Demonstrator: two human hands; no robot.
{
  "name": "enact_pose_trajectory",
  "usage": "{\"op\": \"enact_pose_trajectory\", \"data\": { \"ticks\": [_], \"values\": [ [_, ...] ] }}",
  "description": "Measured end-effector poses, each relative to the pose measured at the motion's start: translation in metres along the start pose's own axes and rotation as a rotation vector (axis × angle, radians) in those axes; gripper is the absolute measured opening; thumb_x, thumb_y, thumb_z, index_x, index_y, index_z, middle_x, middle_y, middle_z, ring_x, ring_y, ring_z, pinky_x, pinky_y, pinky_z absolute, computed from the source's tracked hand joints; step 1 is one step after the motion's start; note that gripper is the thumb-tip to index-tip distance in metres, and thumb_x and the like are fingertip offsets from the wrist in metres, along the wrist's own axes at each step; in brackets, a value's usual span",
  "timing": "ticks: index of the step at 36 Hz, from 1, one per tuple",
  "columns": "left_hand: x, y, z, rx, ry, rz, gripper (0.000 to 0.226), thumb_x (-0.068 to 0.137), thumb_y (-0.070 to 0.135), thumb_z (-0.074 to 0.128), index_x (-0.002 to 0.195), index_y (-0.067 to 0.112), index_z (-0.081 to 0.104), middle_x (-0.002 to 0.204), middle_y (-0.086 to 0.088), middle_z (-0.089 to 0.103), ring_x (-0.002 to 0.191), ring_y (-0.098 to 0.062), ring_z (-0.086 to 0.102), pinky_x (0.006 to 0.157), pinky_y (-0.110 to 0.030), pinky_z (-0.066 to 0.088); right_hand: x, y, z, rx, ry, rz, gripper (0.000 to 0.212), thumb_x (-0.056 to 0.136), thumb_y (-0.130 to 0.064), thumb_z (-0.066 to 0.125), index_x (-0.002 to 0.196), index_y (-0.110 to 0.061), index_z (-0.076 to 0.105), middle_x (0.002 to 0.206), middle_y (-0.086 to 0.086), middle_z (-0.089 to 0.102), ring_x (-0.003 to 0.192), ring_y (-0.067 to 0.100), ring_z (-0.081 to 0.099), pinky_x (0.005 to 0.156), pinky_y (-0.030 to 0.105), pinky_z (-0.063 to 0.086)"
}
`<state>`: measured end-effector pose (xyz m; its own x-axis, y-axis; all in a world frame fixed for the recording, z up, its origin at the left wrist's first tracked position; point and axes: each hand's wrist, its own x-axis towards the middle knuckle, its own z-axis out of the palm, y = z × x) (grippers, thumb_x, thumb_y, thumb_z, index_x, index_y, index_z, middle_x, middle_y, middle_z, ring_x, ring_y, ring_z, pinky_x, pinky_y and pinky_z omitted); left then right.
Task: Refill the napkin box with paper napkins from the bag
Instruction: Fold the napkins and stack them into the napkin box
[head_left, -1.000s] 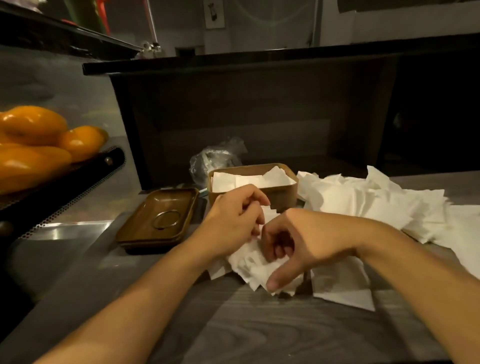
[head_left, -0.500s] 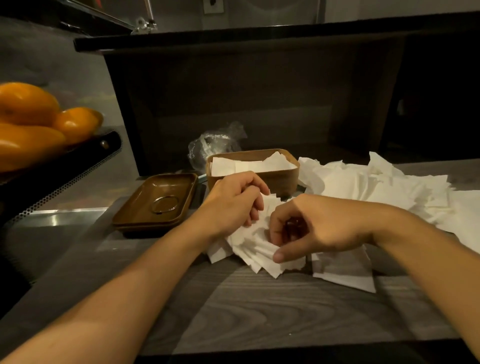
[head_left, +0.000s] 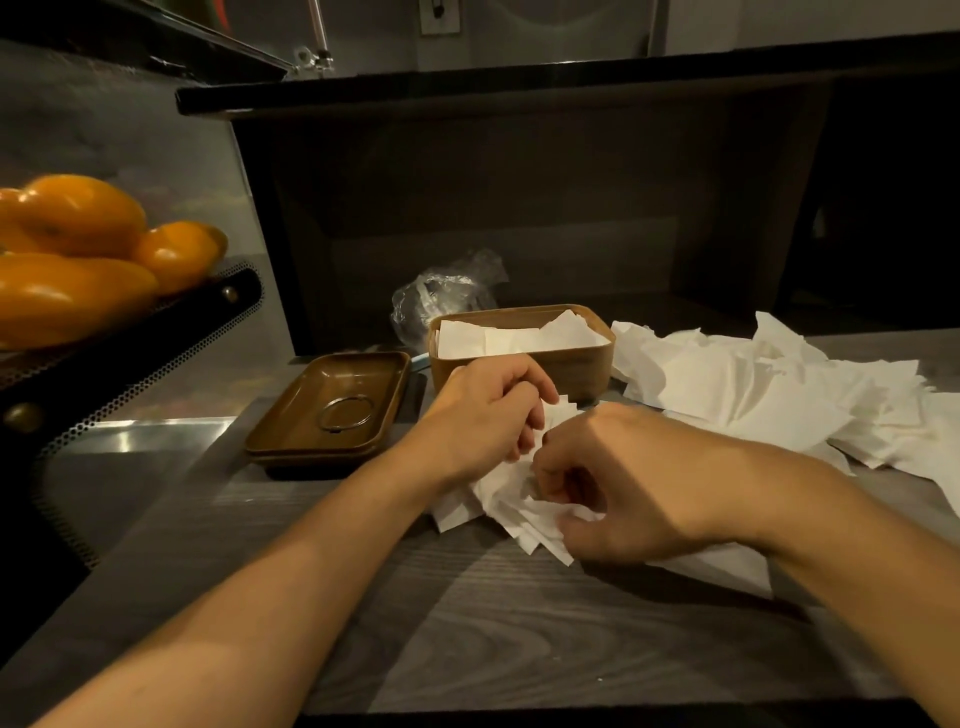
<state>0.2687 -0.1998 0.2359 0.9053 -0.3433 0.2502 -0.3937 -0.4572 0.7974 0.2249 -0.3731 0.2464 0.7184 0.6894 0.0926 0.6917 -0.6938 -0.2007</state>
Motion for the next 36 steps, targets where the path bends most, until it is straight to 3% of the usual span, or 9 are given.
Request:
{"op": "enact_pose_trajectory", "data": {
  "ticks": [7, 10, 13, 18, 23, 26, 29, 33, 36],
  "values": [
    [0.000, 0.003, -0.005, -0.098, 0.001, 0.035, 0.035, 0.103, 0.023, 0.038, 0.099, 0.010, 0.070, 0.086, -0.002, 0.067, 0.077, -0.011, 0.063, 0.064, -0.022, 0.052, -0.004, 0.015, -0.020, 0.343, 0.127, 0.156, 0.013, 0.088, -0.016, 0.070, 0.079, -0.024, 0.064, 0.079, -0.004, 0.064, 0.076, 0.012, 0.063, 0.070, 0.035, 0.056],
    [-0.002, 0.010, -0.007, -0.272, -0.034, 0.004, 0.059, 0.094, 0.052, 0.030, 0.108, 0.011, 0.071, 0.104, -0.003, 0.072, 0.097, -0.013, 0.066, 0.086, -0.031, 0.051, -0.011, 0.024, -0.033, 0.622, 0.265, 0.178, 0.013, 0.091, -0.007, 0.068, 0.084, -0.018, 0.069, 0.075, -0.008, 0.066, 0.070, 0.003, 0.062, 0.065, 0.017, 0.051],
    [-0.007, 0.020, -0.009, -0.445, -0.105, -0.061, 0.079, 0.091, 0.074, 0.026, 0.112, 0.014, 0.072, 0.111, -0.004, 0.074, 0.107, -0.021, 0.068, 0.102, -0.042, 0.045, -0.012, 0.029, -0.038, 0.861, 0.337, 0.226, 0.010, 0.094, -0.005, 0.065, 0.095, -0.013, 0.070, 0.084, -0.006, 0.073, 0.081, 0.010, 0.072, 0.070, 0.019, 0.056],
    [-0.014, 0.031, -0.012, -0.525, -0.241, -0.104, 0.064, 0.083, 0.073, 0.033, 0.116, 0.029, 0.067, 0.106, 0.006, 0.076, 0.102, -0.016, 0.073, 0.081, -0.028, 0.058, -0.014, 0.025, -0.044, 1.209, 0.447, 0.212, 0.012, 0.098, -0.009, 0.054, 0.097, -0.009, 0.066, 0.087, 0.003, 0.072, 0.082, 0.017, 0.072, 0.070, 0.025, 0.057],
    [-0.016, 0.038, -0.013, -0.654, -0.375, -0.179, 0.054, 0.081, 0.068, 0.047, 0.121, 0.034, 0.060, 0.100, 0.008, 0.077, 0.093, -0.014, 0.075, 0.076, -0.026, 0.060, -0.006, 0.022, -0.037, 1.121, 0.427, 0.269, 0.009, 0.099, -0.009, 0.058, 0.097, -0.011, 0.068, 0.088, 0.001, 0.073, 0.083, 0.018, 0.073, 0.069, 0.025, 0.057],
    [-0.016, 0.033, -0.012, -0.819, -0.439, -0.189, 0.040, 0.075, 0.054, 0.066, 0.109, 0.035, 0.076, 0.102, 0.000, 0.077, 0.091, -0.018, 0.075, 0.077, -0.034, 0.061, -0.002, 0.019, -0.034, 1.095, 0.431, 0.261, 0.011, 0.100, -0.012, 0.058, 0.098, -0.012, 0.069, 0.088, 0.003, 0.074, 0.078, 0.019, 0.072, 0.065, 0.027, 0.059],
    [-0.017, 0.027, -0.012, -0.957, -0.508, -0.176, 0.078, 0.051, 0.042, 0.093, 0.124, 0.028, 0.068, 0.110, -0.007, 0.075, 0.095, -0.024, 0.074, 0.078, -0.040, 0.060, -0.001, 0.018, -0.033, 1.088, 0.472, 0.253, 0.013, 0.100, -0.012, 0.057, 0.098, -0.013, 0.070, 0.084, 0.000, 0.074, 0.072, 0.016, 0.070, 0.059, 0.023, 0.056],
    [-0.013, 0.029, -0.006, -0.887, -0.464, -0.256, 0.061, 0.079, 0.025, 0.073, 0.135, 0.024, 0.051, 0.120, -0.011, 0.072, 0.110, -0.031, 0.070, 0.094, -0.050, 0.057, 0.004, 0.020, -0.029, 1.065, 0.528, 0.277, 0.014, 0.100, -0.018, 0.058, 0.103, -0.017, 0.072, 0.089, -0.004, 0.073, 0.080, 0.013, 0.072, 0.065, 0.024, 0.058],
    [-0.009, 0.033, -0.001, -0.897, -0.334, -0.306, 0.037, 0.098, 0.015, 0.055, 0.135, 0.014, 0.052, 0.123, -0.017, 0.070, 0.113, -0.034, 0.069, 0.099, -0.052, 0.053, 0.007, 0.023, -0.023, 0.766, 0.756, 0.335, 0.011, 0.100, -0.020, 0.060, 0.104, -0.024, 0.069, 0.094, -0.007, 0.068, 0.085, 0.004, 0.068, 0.058, 0.017, 0.054]
  ]
}}
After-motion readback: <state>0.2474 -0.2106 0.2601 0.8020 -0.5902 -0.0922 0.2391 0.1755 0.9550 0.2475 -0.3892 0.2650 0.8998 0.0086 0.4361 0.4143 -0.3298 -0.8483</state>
